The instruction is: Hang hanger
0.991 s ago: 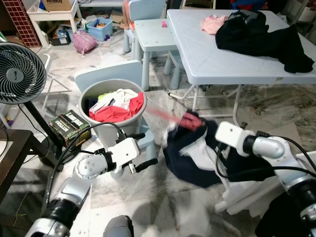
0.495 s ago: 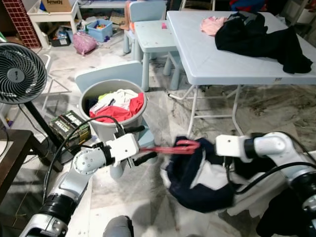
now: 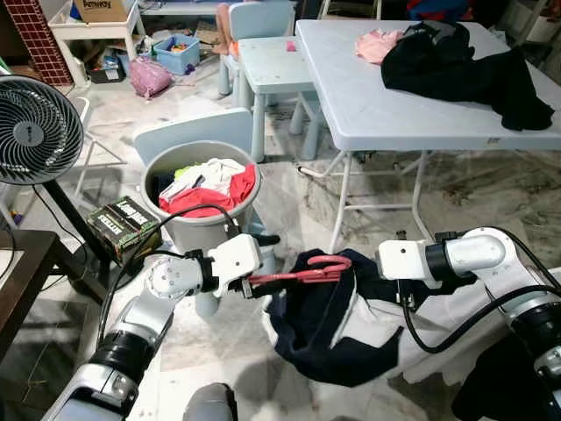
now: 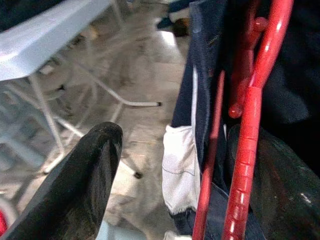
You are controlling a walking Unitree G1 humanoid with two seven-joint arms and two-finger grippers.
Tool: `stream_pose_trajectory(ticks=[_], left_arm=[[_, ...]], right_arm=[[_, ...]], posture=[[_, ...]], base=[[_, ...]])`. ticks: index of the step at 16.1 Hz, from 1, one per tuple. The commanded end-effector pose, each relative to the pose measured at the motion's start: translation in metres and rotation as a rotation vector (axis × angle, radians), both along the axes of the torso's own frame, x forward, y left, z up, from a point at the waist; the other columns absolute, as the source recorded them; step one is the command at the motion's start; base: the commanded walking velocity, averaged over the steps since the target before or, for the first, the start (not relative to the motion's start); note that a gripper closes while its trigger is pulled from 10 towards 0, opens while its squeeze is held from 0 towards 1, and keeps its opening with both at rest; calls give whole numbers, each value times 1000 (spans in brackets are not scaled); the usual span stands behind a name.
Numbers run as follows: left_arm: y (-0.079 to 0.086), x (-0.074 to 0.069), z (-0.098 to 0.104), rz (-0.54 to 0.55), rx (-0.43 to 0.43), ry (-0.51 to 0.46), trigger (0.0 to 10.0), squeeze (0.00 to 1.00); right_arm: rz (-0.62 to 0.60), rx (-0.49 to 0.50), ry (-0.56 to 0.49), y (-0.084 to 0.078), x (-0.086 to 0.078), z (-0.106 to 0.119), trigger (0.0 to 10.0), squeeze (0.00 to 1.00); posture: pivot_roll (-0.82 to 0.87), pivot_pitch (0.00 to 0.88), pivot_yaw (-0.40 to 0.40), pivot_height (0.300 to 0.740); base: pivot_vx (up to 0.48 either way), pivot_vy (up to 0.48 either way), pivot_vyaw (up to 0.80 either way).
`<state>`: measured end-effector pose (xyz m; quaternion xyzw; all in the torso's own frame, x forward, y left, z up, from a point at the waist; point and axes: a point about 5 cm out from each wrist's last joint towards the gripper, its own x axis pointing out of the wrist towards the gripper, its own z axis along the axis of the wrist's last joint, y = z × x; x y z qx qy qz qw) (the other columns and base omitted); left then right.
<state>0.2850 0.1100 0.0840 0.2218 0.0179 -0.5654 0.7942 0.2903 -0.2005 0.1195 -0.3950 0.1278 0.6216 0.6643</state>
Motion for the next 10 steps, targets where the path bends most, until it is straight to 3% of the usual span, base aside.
stream_pose_trajectory(ticks=[1,5,10], left_arm=[[-2,3,1,-26,11,27,0,0],[-1,3,-3,-100,64,128,0,0],[-4,6,-6,-131,107,151,0,0]], right_arm=[[29,7,-26,4,2,10,10000,0],[24,10,-29,5,0,9,10000,0],[21,-2,-50,7,3,11,10000,0]], posture=[[-43,41,-25,740],[-43,49,-18,740],[-49,57,-16,740]], base=[[0,0,0],[0,0,0],[0,0,0]])
